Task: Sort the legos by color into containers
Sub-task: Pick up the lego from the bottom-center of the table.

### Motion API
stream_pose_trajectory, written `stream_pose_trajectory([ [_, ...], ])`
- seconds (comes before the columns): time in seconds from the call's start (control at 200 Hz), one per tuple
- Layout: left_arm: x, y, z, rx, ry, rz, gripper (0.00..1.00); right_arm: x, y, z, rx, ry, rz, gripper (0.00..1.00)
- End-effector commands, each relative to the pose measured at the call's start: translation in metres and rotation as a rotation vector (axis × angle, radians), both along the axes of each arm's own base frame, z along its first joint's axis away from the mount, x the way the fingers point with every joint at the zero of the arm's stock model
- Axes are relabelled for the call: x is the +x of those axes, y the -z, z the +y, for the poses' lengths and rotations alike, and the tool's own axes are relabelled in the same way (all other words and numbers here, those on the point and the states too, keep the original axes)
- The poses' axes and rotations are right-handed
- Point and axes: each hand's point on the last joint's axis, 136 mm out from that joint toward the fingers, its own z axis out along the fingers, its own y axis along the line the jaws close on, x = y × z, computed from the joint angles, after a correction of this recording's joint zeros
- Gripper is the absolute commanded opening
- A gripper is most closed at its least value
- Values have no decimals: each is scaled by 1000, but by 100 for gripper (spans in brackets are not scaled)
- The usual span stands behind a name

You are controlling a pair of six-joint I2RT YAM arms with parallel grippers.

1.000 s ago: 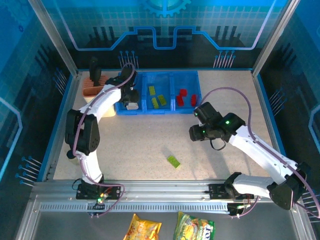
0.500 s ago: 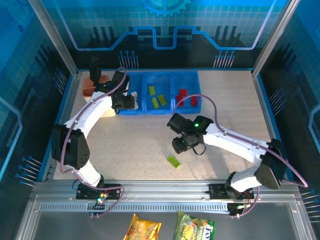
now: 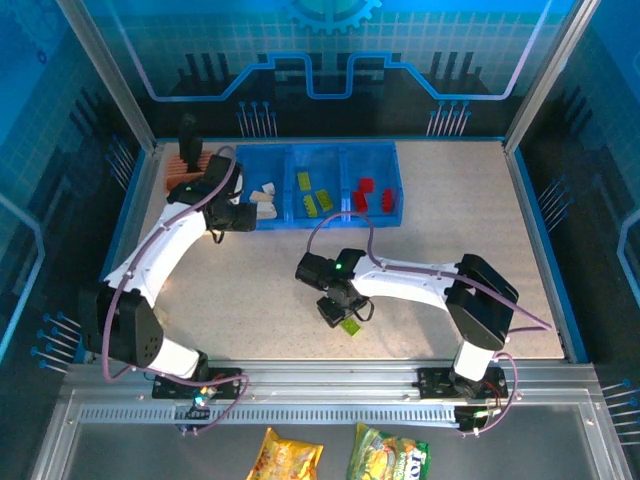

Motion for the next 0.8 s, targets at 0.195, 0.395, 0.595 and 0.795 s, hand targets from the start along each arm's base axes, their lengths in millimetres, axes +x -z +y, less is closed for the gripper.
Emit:
stream_pose_trajectory([
  [0.195, -1, -7, -3, -9, 68, -80, 57, -9, 29, -3, -36, -8, 48, 54],
  [0.395, -2, -6, -3, -11, 77, -90, 57, -15, 42, -11, -67, 1, 72, 54],
  [0.595, -2, -5, -4, -12, 80, -90, 57, -18, 46, -17, -82, 6, 77, 49],
  [0.795, -2, -6, -4, -13, 79, -94, 57, -15, 41, -14, -75, 6, 67, 43],
])
